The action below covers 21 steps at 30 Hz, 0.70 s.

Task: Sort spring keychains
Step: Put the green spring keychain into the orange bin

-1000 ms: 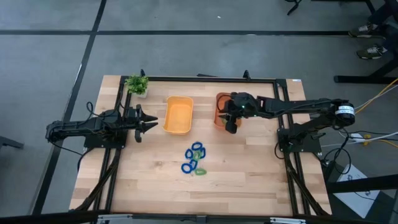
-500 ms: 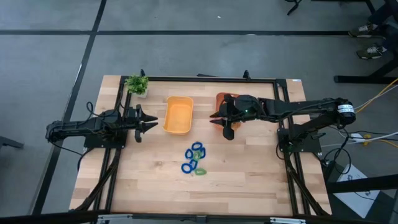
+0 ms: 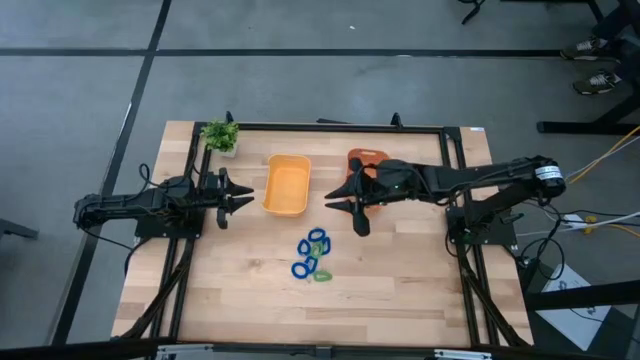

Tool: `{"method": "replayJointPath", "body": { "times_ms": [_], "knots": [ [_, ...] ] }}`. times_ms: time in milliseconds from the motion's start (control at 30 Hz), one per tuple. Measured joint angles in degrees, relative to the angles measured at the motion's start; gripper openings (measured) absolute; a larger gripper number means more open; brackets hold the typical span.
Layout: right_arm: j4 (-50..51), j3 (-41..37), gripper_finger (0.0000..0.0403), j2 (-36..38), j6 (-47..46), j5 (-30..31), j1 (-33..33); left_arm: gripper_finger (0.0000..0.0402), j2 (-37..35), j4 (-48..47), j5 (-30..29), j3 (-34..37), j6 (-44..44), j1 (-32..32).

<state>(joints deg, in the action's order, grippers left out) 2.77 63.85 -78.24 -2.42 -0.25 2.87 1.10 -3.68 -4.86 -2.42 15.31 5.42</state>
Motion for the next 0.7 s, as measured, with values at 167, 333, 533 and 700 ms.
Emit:
{"method": "replayJointPath", "body": {
  "times_ms": [167, 333, 533, 700],
  "knots": [
    [-0.09, 1.7, 0.0097, -1.51, -0.83, -2.73, 1.43, 0.0123, 0.02, 0.02, 0.0, 0.0, 0.0, -0.01],
    [-0.15, 1.77, 0.0097, -3.4, -3.62, -3.07, 4.25, 0.0123, 0.02, 0.0, 0.01, 0.01, 0.0, 0.0],
    [0.57, 1.78, 0.0097, -4.31, -7.86, -8.95, 5.59, 0.0123, 0.0, 0.02, 0.0, 0.0, 0.0, 0.01],
    [3.44, 1.77, 0.0097, -5.58, -6.1, -15.93, 5.67, 0.0123, 0.02, 0.0, 0.0, 0.0, 0.02, 0.01]
  ]
}}
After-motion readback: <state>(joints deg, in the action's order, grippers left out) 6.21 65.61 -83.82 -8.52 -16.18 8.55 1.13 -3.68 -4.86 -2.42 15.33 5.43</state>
